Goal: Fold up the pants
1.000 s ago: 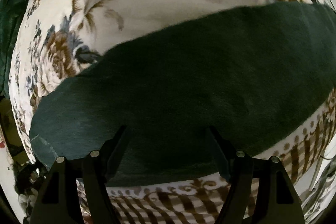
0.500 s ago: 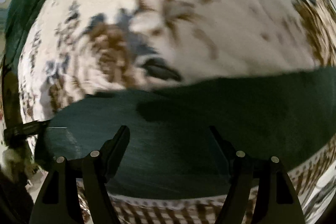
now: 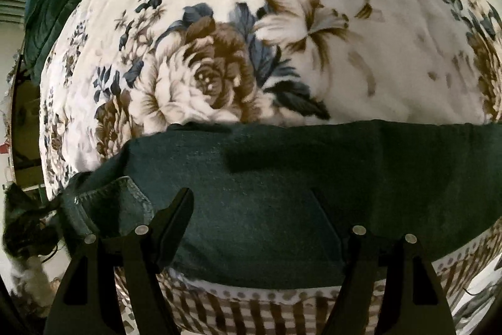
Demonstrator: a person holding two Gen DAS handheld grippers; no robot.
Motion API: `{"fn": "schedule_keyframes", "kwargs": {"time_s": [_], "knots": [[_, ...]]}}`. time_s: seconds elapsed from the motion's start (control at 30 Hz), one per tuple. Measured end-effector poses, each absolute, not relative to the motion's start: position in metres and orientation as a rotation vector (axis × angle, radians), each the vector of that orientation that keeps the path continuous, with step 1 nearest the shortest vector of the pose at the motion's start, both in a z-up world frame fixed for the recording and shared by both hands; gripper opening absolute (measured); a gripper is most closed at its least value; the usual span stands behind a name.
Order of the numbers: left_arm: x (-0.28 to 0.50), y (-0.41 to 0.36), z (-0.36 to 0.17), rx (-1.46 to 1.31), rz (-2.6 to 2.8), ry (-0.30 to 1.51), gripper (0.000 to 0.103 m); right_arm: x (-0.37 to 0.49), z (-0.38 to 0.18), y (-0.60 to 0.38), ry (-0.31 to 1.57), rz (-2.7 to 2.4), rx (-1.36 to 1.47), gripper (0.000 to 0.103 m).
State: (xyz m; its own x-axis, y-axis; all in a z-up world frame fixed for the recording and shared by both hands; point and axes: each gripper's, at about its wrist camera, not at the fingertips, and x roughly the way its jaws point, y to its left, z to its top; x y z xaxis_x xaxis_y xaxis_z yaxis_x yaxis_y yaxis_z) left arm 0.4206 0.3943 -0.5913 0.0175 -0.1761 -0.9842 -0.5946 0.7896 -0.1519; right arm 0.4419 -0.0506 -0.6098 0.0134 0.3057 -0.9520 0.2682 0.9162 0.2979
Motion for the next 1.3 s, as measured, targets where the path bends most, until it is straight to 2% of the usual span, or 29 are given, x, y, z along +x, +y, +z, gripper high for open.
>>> {"fn": "schedule_keyframes", "kwargs": {"time_s": [0.07,0.13,0.17,0.23,0.27,0.37,0.53,0.67,0.8,0.87,0.93,1.0,1.03,1.13,1.23,1.3], "knots": [[0.42,0.406,-0.59,-0.552,0.415,1.538,0.014,0.441,-0.605,-0.052,1.57,0.037,0.446,0.077],[0.418,0.407,-0.583,-0.686,0.332,1.472,0.018,0.442,-0.601,-0.05,1.566,0.045,0.427,0.077],[0.416,0.404,-0.575,-0.76,0.269,1.421,0.028,0.442,-0.6,-0.049,1.563,0.049,0.427,0.077],[0.417,0.39,-0.569,-0.809,0.165,1.382,0.065,0.441,-0.599,-0.048,1.563,0.057,0.427,0.077],[0.418,0.379,-0.569,-0.796,0.143,1.39,0.071,0.44,-0.6,-0.048,1.566,0.058,0.431,0.077],[0.402,0.353,-0.575,-0.762,0.167,1.423,0.071,0.427,-0.605,-0.058,1.575,0.023,0.48,0.077],[0.363,0.297,-0.559,-0.698,0.257,1.358,0.071,0.373,-0.614,-0.115,1.565,-0.136,0.655,0.077],[0.36,0.272,-0.615,-0.78,0.312,1.396,0.071,0.31,-0.631,-0.184,1.546,-0.345,0.838,0.077],[0.368,0.26,-0.646,-0.8,0.348,1.441,0.073,0.278,-0.662,-0.224,1.561,-0.424,0.981,0.077],[0.373,0.253,-0.644,-0.733,0.36,1.427,0.071,0.273,-0.68,-0.233,1.563,-0.424,1.043,0.077],[0.377,0.245,-0.64,-0.669,0.373,1.415,0.057,0.272,-0.694,-0.237,1.548,-0.431,1.084,0.075],[0.38,0.236,-0.631,-0.58,0.376,1.412,0.046,0.273,-0.697,-0.239,1.536,-0.455,1.053,0.062],[0.379,0.234,-0.627,-0.548,0.388,1.411,0.038,0.272,-0.694,-0.239,1.53,-0.479,1.017,0.044],[0.373,0.236,-0.616,-0.54,0.374,1.404,0.035,0.265,-0.676,-0.236,1.494,-0.476,0.932,0.018],[0.37,0.237,-0.608,-0.515,0.357,1.409,0.034,0.248,-0.651,-0.238,1.461,-0.452,0.895,0.007],[0.368,0.239,-0.609,-0.497,0.356,1.422,0.034,0.238,-0.648,-0.241,1.466,-0.443,0.874,0.004]]}}
